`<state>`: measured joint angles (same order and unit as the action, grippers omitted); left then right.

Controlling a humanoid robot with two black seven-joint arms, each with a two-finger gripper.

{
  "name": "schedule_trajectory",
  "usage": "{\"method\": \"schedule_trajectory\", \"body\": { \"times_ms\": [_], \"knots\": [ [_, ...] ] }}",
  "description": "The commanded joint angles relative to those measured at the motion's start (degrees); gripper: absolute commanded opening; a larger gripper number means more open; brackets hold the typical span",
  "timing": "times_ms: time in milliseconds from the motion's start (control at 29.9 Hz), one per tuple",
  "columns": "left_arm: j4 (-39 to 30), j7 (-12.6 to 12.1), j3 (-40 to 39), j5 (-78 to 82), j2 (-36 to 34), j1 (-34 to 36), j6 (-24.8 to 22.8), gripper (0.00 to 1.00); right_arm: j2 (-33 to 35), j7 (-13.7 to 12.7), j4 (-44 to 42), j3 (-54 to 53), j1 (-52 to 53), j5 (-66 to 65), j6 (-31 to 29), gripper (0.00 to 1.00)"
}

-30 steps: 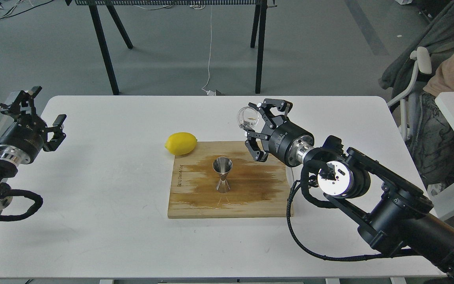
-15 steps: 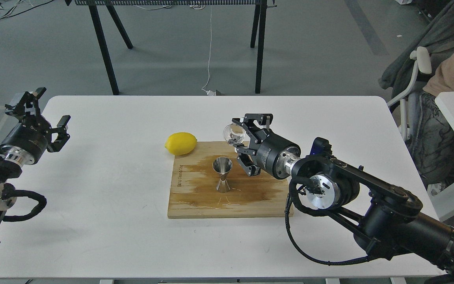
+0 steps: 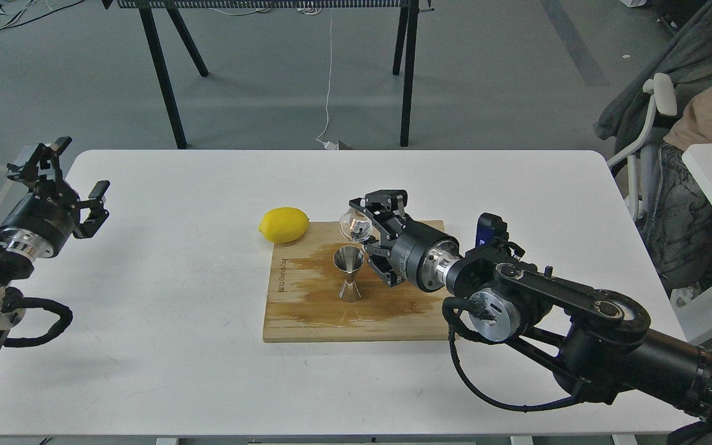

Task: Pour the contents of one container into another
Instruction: 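Tilt the glass over the jigger to pour its liquid in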

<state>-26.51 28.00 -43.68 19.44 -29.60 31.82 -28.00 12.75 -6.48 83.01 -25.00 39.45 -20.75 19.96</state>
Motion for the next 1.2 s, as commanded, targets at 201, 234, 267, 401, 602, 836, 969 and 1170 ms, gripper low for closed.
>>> {"method": "schedule_trajectory", "body": {
  "times_ms": [201, 234, 267, 401, 602, 836, 969, 1170],
  "knots": [
    [0.0, 0.0, 0.0, 0.0, 0.1, 0.0, 0.0, 0.99, 0.0, 0.0, 0.0, 3.0, 1.5, -2.0, 0.0, 0.47],
    [0.0, 0.0, 0.0, 0.0, 0.1, 0.0, 0.0, 0.99, 0.0, 0.0, -0.1, 3.3, 1.7, -2.4, 0.0, 0.47],
    [0.0, 0.0, 0.0, 0.0, 0.1, 0.0, 0.0, 0.99, 0.0, 0.0, -0.1, 3.4, 1.8, -2.8, 0.0, 0.47],
    [0.1, 0.0, 0.0, 0.0, 0.0, -0.1, 0.0, 0.99, 0.0, 0.0, -0.1, 3.8, 2.0, -4.6, 0.0, 0.47],
    [0.1, 0.0, 0.0, 0.0, 0.0, -0.1, 0.0, 0.99, 0.1, 0.0, -0.1, 4.0, 2.4, -4.9, 0.0, 0.47],
    [0.1, 0.0, 0.0, -0.1, 0.0, -0.1, 0.0, 0.99, 0.2, 0.0, -0.1, 5.8, 3.2, -6.4, 0.0, 0.47],
    [0.1, 0.0, 0.0, -0.1, 0.0, -0.1, 0.0, 0.99, 0.2, 0.0, -0.1, 6.1, 3.3, -7.4, 0.0, 0.47],
    [0.2, 0.0, -0.1, -0.1, 0.0, -0.1, 0.0, 0.99, 0.3, 0.0, -0.7, 6.2, 3.3, -8.5, 0.0, 0.47]
  ]
}}
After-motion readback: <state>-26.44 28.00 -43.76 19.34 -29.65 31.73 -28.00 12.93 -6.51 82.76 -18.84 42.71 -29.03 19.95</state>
